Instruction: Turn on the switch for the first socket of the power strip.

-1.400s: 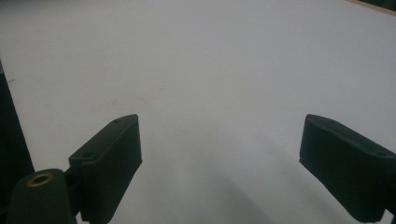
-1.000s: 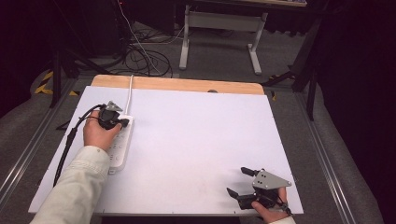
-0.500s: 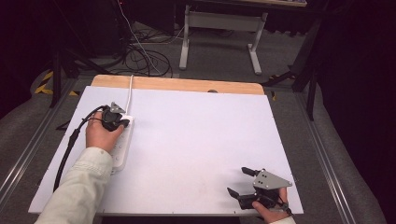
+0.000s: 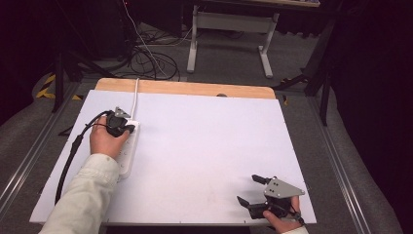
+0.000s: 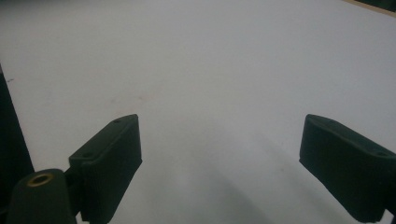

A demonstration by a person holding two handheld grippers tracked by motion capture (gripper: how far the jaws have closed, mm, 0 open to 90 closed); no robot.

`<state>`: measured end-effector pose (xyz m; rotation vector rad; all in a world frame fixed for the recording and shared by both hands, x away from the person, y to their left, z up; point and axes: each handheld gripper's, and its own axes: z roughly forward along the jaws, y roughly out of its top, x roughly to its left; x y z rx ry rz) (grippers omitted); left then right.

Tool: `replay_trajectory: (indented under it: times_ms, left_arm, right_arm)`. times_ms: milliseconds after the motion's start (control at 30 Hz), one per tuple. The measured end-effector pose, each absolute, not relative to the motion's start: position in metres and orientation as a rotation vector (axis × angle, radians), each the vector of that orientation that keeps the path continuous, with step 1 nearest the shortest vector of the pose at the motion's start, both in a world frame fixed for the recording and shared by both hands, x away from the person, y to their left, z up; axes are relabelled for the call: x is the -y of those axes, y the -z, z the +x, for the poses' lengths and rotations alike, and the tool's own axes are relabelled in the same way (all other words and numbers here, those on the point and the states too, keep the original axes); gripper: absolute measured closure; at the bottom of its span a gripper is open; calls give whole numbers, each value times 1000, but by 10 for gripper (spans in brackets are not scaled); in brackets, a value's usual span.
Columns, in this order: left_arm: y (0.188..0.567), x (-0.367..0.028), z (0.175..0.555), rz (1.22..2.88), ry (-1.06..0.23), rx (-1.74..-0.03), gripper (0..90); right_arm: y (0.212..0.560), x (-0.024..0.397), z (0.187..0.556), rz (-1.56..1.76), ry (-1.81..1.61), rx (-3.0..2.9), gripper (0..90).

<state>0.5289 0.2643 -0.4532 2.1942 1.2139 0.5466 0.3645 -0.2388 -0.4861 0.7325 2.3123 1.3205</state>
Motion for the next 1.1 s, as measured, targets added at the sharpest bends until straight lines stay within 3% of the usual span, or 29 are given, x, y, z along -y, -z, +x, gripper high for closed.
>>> replay_trajectory:
  times_ms: [733, 1100]
  left_arm:
    - [450, -270, 530, 2164, -504, -1205, 900]
    - [418, -274, 517, 2080, -507, -1157, 900]
  right_arm:
    - [486, 241, 365, 741, -1323, -2309, 135]
    - [486, 241, 365, 743, -1325, -2308, 135]
